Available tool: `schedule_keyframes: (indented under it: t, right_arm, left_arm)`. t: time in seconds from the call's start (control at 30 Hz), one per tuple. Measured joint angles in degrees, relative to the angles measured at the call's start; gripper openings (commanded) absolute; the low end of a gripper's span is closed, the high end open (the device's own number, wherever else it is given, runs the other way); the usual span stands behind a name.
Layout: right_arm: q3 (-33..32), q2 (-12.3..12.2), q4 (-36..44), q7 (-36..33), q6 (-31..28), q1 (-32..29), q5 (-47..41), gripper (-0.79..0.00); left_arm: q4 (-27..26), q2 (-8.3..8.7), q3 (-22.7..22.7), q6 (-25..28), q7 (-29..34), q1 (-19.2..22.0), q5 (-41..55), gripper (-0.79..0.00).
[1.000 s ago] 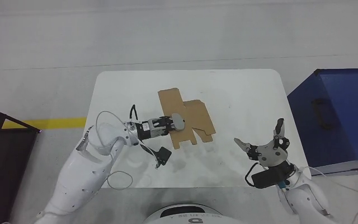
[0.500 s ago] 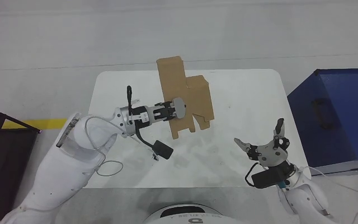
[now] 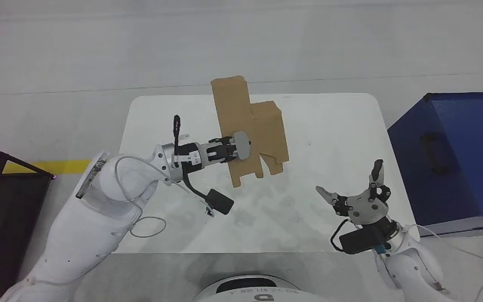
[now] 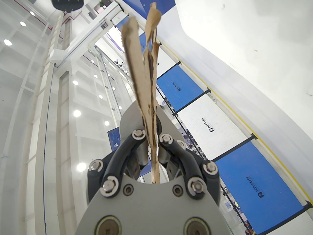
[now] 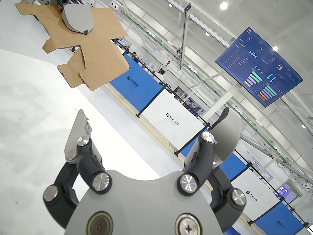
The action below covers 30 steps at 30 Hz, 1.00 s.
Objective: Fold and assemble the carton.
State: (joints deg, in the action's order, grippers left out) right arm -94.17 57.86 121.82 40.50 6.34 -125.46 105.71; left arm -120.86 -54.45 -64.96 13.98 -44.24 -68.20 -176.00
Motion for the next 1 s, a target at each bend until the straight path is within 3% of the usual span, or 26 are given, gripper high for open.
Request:
schedule_keyframes:
  t: [0.5,0.6,0.7,0.77,0.93,1.0]
  right_arm:
    - [0.00,0.00,0.00,0.00,0.00,0.00,0.00,0.000]
    - [0.00,0.00,0.00,0.00,0.00,0.00,0.00,0.000]
    - [0.00,0.00,0.00,0.00,0.00,0.00,0.00,0.000]
    - [0.00,0.00,0.00,0.00,0.00,0.00,0.00,0.000]
    - [0.00,0.00,0.00,0.00,0.00,0.00,0.00,0.000]
    - [0.00,0.00,0.00,0.00,0.00,0.00,0.00,0.000]
  left_arm:
    - [0.01,0.00,0.00,0.00,0.01,-0.01,0.01,-0.785]
    - [1.64,-0.79,-1.33,-0.72,3.60,-1.59,3.96,-0.785]
    - [6.53,-2.18,-4.46,-2.15,9.01,-3.74,19.56,-0.785]
    - [10.14,-2.94,-5.58,-2.27,9.59,-4.70,37.02,-0.785]
    - [16.72,-4.34,-4.02,1.57,7.51,-6.46,76.38,-0.785]
    - [18.04,-4.76,-2.81,2.72,6.56,-7.01,85.32,-0.785]
